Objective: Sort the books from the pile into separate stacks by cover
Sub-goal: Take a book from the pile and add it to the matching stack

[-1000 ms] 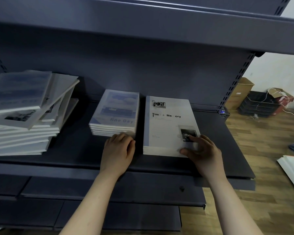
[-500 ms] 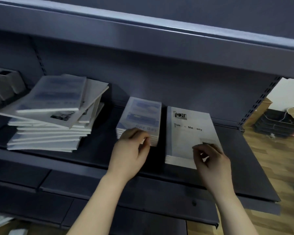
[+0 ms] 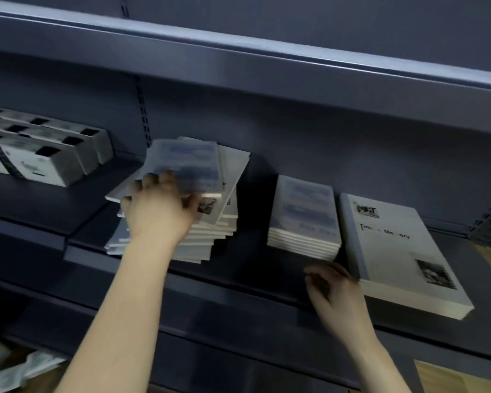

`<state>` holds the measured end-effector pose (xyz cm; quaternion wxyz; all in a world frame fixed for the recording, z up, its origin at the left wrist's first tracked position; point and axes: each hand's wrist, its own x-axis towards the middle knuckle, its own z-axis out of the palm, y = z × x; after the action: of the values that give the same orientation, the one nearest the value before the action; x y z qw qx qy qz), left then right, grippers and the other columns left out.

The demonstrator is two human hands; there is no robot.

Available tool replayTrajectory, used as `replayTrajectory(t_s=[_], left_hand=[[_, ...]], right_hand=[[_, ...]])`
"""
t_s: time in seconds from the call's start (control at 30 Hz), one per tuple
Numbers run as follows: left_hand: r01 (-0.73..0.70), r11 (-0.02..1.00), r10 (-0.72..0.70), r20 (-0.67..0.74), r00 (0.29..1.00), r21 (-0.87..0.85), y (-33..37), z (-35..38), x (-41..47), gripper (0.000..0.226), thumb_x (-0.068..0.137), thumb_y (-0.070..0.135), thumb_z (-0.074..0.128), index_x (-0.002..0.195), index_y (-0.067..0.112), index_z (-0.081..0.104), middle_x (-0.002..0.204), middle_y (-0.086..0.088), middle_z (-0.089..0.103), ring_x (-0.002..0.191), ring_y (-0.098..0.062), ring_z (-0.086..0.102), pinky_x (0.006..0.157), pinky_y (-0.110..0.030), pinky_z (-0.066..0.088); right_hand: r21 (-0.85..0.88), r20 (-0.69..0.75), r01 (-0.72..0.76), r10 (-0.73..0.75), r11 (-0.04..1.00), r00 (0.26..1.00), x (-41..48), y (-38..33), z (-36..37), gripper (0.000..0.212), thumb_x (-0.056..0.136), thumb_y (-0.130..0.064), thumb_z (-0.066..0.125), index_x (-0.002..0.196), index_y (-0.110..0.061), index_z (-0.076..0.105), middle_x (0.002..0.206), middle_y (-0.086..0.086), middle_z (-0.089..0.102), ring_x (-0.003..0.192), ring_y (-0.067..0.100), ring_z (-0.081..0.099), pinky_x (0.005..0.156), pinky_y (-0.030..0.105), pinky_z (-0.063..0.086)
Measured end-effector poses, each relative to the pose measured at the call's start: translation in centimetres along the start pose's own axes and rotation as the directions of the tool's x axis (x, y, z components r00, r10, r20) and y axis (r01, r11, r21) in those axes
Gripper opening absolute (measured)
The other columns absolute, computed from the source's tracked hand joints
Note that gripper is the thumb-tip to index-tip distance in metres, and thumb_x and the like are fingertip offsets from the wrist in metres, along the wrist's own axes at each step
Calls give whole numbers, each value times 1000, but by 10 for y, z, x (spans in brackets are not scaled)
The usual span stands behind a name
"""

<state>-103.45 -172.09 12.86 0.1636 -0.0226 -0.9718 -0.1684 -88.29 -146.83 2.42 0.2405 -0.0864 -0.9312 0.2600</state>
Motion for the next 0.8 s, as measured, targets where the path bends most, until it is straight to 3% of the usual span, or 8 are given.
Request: replayTrajectory(t_s=[0.17,0.37,0.5,0.57,0.63,0.7,0.8], left_hand=[[76,994,-82,70,994,80,-11,-10,23,77,87,68,36,135,8,38,131,-22,49,123,-43,37,97,-48,31],[120,992,-127,200,972,46,-19,-16,46,104,68,80,52,140,8,33,141,-19,40,129,-40,32,100,-47,31],[182,971,-139,250,958,-157,-30,-10,58,112,51,82,62,136,11,44,137,-15,47,124,-37,43,96,-43,41],[139,946,-88,179,980,-294,-29,-7,56,98,59,68,68,132,7,46,128,-16,52,113,-36,53,81,-36,45],[84,885,-55,77,995,-458,-22,-8,48,64,82,41,66,125,1,41,115,-18,57,98,-38,60,69,-36,47],[60,744,-41,45,998,-666,-13,-12,35,33,95,23,53,120,8,37,101,-8,58,79,-31,64,58,-38,55],[48,485,-3,53,999,-873,-4,-13,17,19,99,15,43,115,21,37,96,9,55,76,-15,65,51,-37,57]], right_hand=[[-97,-9,-59,59,994,998,-3,-7,25,15,79,-11,69,91,-20,70,91,-4,63,91,21,57,72,31,47],[-152,-60,-94,86,984,994,-6,-8,35,13,77,-15,69,86,-25,70,89,-9,59,88,19,53,70,28,39],[-129,-83,-92,82,987,993,-7,-8,38,13,76,-21,63,87,-26,69,90,-13,55,88,16,51,72,28,38],[-122,-74,-100,91,988,993,-7,-8,38,15,76,-26,59,88,-27,68,90,-14,55,89,14,50,73,26,37],[-121,-63,-105,98,987,993,-7,-8,37,15,76,-27,58,88,-28,68,91,-13,55,89,14,49,74,25,37],[-128,-49,-104,99,986,994,-7,-8,35,16,76,-30,56,88,-28,67,92,-13,56,89,14,49,74,25,36],[-132,-17,-109,107,985,994,-7,-8,34,19,77,-34,53,88,-29,67,92,-13,56,90,14,50,74,24,36]])
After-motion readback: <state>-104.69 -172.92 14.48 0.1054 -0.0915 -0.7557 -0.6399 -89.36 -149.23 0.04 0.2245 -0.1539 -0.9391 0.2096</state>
